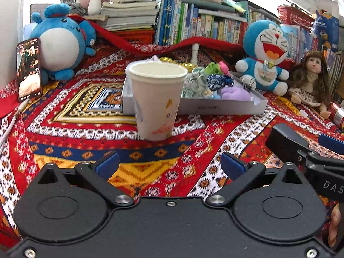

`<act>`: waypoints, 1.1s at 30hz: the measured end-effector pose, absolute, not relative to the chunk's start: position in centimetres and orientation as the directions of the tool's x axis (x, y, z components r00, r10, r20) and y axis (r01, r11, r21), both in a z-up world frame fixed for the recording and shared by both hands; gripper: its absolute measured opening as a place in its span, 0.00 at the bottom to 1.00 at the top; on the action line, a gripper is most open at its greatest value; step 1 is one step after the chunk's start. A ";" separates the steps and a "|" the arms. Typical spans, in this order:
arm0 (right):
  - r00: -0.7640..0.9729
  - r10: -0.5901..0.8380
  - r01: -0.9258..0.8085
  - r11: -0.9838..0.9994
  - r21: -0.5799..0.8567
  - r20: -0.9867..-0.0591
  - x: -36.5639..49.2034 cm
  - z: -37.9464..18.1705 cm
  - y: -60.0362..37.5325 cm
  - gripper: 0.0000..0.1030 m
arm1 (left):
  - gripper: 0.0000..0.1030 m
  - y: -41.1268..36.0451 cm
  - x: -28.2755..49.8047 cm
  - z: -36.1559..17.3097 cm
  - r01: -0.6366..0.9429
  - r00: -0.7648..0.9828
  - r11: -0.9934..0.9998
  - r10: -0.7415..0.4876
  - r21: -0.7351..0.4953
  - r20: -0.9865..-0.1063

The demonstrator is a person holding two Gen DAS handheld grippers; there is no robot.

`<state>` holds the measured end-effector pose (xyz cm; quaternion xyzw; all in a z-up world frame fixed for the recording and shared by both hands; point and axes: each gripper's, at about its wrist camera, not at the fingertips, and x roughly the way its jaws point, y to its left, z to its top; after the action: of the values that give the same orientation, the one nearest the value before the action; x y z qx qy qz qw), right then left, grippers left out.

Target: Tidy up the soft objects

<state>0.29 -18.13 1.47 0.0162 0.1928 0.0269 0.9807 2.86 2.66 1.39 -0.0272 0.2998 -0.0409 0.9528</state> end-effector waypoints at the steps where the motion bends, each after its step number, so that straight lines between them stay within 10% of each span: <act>1: 0.922 0.055 -0.047 0.998 0.031 -0.382 0.2 1.3 -18.0 1.00 | 0.97 2.7 2.8 1.1 0.056 0.813 0.995 -0.090 -0.078 -0.575; 33: 0.839 0.046 -0.059 0.998 -0.008 -0.543 1.8 -1.4 -17.4 1.00 | 1.00 2.3 2.5 -1.1 0.015 0.811 1.000 -0.012 0.002 -0.584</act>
<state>1.83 -17.41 -1.43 -0.0121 0.2827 0.0274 0.9587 2.46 2.32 -1.08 0.0031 0.3070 -0.0071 0.9517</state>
